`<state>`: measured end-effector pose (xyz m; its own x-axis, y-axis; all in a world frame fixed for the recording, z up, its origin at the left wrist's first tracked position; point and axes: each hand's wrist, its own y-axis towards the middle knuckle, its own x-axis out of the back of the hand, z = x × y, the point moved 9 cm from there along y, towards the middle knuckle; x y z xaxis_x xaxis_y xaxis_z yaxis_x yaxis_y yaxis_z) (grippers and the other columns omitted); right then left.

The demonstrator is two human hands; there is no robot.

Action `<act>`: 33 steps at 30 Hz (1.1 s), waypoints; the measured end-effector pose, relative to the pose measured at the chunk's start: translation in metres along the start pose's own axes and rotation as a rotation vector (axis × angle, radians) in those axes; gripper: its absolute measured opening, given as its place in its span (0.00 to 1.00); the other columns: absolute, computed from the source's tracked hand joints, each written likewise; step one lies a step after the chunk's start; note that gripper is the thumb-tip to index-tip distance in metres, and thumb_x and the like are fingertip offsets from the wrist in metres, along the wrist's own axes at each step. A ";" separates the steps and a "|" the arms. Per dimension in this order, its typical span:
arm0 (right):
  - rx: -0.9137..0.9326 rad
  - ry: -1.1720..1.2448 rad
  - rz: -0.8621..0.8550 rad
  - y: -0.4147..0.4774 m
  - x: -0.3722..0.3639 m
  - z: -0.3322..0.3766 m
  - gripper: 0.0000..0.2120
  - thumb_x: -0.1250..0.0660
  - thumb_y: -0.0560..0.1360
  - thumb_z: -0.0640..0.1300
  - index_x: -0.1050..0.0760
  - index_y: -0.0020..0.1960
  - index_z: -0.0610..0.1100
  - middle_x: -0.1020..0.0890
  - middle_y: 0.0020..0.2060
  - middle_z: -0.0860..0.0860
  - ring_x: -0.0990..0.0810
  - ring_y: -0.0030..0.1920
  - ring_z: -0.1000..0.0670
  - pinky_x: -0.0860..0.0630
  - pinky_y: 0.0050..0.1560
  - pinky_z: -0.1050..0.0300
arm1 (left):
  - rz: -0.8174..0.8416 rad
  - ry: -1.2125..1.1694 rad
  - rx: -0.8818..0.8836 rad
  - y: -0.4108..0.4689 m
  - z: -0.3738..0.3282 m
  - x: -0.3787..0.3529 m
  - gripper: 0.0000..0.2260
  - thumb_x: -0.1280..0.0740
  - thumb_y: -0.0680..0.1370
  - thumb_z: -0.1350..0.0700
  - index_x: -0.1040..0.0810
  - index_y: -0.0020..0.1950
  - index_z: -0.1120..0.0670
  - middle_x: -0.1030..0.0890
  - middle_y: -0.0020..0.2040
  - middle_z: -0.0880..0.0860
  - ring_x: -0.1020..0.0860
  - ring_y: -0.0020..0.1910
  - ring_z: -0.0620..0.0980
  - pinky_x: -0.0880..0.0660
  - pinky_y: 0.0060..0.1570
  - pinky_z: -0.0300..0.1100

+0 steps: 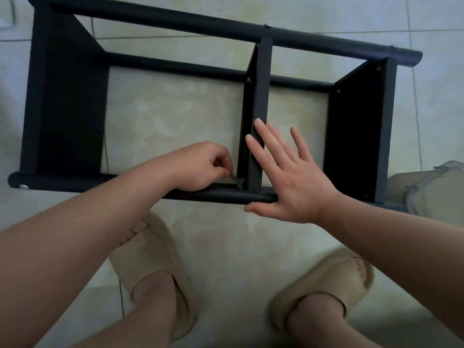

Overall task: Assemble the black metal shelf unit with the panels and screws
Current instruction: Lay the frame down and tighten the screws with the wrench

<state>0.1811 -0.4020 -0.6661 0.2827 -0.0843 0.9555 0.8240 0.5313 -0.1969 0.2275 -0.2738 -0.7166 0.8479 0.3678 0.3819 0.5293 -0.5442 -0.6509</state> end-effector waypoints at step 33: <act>-0.011 0.006 -0.043 0.000 0.004 0.000 0.51 0.44 0.74 0.76 0.49 0.83 0.41 0.51 0.82 0.41 0.52 0.82 0.42 0.51 0.78 0.33 | -0.019 -0.857 0.245 0.000 0.002 -0.012 0.04 0.33 0.81 0.58 0.19 0.51 0.55 0.14 0.40 0.50 0.15 0.42 0.45 0.20 0.39 0.36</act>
<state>0.1822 -0.4020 -0.6621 0.2499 -0.1119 0.9618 0.8408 0.5177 -0.1582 0.2171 -0.2768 -0.7227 0.4721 0.8662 -0.1639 0.4379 -0.3918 -0.8092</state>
